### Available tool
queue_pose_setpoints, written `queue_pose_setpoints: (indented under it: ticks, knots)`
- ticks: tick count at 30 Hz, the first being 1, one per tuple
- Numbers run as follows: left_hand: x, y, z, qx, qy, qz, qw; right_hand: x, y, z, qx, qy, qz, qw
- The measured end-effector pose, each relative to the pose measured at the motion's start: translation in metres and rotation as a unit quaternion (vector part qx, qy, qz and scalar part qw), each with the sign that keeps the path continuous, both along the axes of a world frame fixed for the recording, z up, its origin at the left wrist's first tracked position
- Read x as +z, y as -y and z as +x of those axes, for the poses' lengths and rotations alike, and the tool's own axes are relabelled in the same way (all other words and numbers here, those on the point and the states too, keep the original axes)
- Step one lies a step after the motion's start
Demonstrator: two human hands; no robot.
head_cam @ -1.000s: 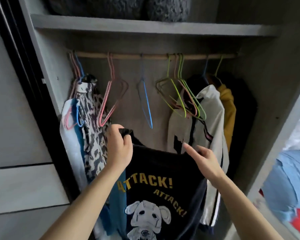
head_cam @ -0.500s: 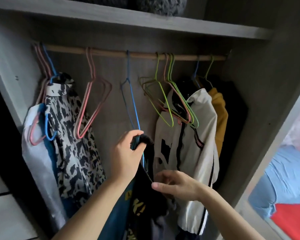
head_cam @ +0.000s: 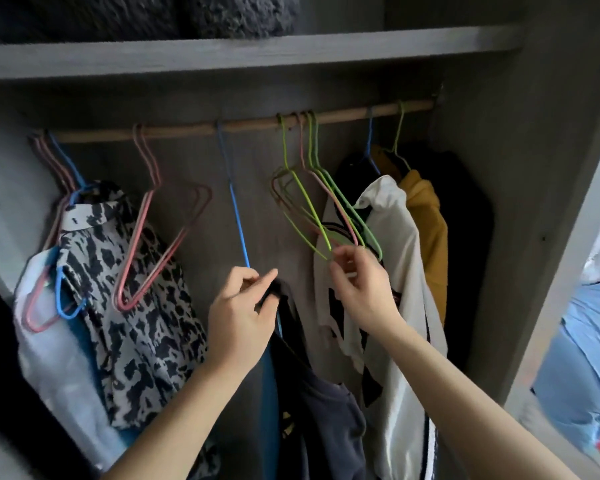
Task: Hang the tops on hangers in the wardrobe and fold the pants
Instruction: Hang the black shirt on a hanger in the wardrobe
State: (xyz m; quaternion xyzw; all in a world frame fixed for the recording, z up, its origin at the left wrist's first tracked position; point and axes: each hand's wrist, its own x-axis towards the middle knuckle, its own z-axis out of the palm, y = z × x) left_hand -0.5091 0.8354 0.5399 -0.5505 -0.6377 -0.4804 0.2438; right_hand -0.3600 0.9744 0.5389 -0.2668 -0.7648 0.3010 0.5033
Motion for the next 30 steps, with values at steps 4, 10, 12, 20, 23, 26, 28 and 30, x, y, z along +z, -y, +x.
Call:
queue_pose_setpoints:
  ticks: [4,10,12,20,23,26,28,30]
  knots:
    - [0.006,-0.001,0.006,0.039,-0.024,-0.038,0.998,0.043,-0.023,-0.031,-0.15,0.041,0.115,0.981]
    - [0.008,-0.003,0.008,0.038,0.139,-0.053,0.988,0.08,-0.046,-0.068,-0.112,0.212,0.035,0.97]
    - [0.009,-0.002,0.008,0.033,0.163,-0.048,0.985,0.084,-0.044,-0.071,-0.094,0.118,0.029,0.988]
    - [0.0,0.008,-0.007,0.053,0.159,-0.051,0.984,0.049,-0.021,-0.043,-0.042,-0.04,0.026,0.998]
    - [-0.003,0.008,-0.011,0.073,0.14,-0.047,0.986,-0.002,-0.008,-0.019,-0.038,-0.061,0.014,0.997]
    - [-0.004,0.004,-0.013,0.076,0.155,-0.055,0.983,-0.039,0.006,0.0,-0.069,-0.072,-0.011,0.995]
    - [-0.006,0.003,-0.012,0.061,0.168,-0.057,0.982,-0.058,0.016,0.014,-0.079,-0.064,-0.009,0.995]
    - [-0.007,0.004,-0.01,0.021,0.162,-0.08,0.983,-0.074,0.026,0.03,-0.079,-0.026,0.013,0.996]
